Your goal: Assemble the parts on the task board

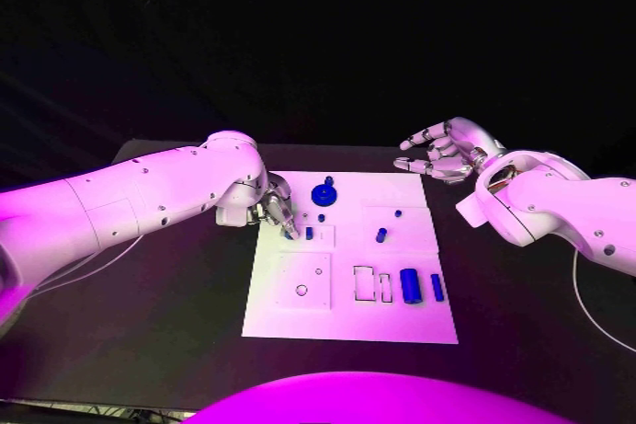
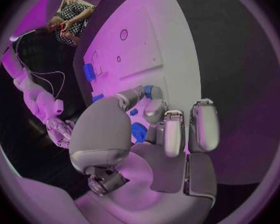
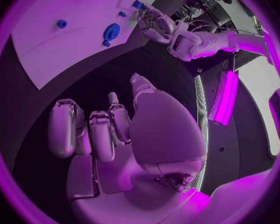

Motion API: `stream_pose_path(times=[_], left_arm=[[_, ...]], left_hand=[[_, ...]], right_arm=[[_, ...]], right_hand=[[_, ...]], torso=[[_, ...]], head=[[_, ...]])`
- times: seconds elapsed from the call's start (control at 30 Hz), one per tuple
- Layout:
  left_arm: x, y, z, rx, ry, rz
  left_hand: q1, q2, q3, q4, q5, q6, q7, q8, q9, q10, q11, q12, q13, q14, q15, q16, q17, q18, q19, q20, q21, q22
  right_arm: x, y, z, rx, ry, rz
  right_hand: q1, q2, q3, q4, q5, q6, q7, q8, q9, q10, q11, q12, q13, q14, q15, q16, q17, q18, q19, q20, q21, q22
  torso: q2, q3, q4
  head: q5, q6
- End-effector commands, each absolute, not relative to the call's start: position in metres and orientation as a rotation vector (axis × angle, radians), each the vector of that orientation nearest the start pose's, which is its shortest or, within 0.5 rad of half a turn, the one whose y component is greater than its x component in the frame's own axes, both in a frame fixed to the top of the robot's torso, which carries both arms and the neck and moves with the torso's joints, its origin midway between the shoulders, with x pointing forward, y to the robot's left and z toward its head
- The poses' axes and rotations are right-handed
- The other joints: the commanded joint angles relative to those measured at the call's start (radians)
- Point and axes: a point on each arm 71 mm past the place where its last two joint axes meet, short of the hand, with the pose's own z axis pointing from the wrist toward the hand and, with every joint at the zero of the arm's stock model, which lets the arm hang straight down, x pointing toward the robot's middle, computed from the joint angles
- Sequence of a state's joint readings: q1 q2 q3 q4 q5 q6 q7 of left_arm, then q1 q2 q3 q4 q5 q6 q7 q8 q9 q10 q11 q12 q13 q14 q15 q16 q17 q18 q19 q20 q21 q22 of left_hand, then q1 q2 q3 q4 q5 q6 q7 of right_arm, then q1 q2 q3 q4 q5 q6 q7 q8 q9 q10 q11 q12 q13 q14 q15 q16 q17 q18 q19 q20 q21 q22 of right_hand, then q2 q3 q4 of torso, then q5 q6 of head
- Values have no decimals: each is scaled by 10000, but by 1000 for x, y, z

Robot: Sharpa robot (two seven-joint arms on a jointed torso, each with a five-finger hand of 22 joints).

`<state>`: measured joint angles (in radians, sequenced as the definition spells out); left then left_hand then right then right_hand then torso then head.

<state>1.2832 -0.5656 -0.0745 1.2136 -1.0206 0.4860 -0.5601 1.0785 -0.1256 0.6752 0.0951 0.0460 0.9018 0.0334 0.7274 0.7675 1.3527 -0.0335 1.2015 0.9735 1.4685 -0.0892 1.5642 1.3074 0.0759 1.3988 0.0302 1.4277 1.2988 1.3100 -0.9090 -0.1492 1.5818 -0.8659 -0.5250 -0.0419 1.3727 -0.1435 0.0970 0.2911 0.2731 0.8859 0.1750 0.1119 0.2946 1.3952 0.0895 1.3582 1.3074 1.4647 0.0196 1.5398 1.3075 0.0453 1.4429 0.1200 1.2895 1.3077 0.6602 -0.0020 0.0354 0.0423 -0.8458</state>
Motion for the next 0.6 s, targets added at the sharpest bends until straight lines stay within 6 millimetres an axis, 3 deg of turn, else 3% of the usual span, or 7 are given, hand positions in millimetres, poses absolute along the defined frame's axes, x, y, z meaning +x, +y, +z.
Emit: stream_pose_path(times=[0.03, 0.27, 0.6], left_arm=[[521, 164, -229, 96, 25838, -2926], [523, 164, -228, -137, 25619, -2970], [524, 166, -228, -198, 25643, -2948]], left_hand=[[98, 221, -168, 52, 25, -54, 53, -89, -69, -60, 24, -24, -28, 981, 71, -12, 2493, -114, -61, -4, -57, -10], [20, 228, -465, 241, 24, -72, 102, -304, -163, -101, 65, -35, -61, 970, 98, -31, 2460, -108, -77, 13, -76, -33], [-132, -121, -1152, 536, 28, 17, 133, -526, -246, -147, 95, -26, -82, 965, 124, -41, 2441, -104, -79, 46, -87, -36]], right_arm=[[484, -229, -164, 4039, 16076, 8565], [484, -229, -163, 3949, 16053, 8534], [484, -230, -163, 3931, 16047, 8522]], right_hand=[[-86, -9, -51, -21, 53, 3, -3, 38, -12, -71, -5, -48, 564, 841, -57, -35, 1718, 181, -56, -28, -33, 1117], [-86, -9, -51, -21, 53, 3, -3, 38, -12, -71, -5, -48, 564, 841, -57, -35, 1718, 181, -56, -28, -33, 1117], [-86, -9, -51, -21, 53, 3, -3, 38, -12, -71, -5, -48, 564, 841, -57, -35, 1718, 181, -56, -28, -33, 1117]], torso=[[0, 3, -3], [0, 1, -4], [-2, 2, -2]], head=[[2, 7], [1, 13], [-15, 7]])
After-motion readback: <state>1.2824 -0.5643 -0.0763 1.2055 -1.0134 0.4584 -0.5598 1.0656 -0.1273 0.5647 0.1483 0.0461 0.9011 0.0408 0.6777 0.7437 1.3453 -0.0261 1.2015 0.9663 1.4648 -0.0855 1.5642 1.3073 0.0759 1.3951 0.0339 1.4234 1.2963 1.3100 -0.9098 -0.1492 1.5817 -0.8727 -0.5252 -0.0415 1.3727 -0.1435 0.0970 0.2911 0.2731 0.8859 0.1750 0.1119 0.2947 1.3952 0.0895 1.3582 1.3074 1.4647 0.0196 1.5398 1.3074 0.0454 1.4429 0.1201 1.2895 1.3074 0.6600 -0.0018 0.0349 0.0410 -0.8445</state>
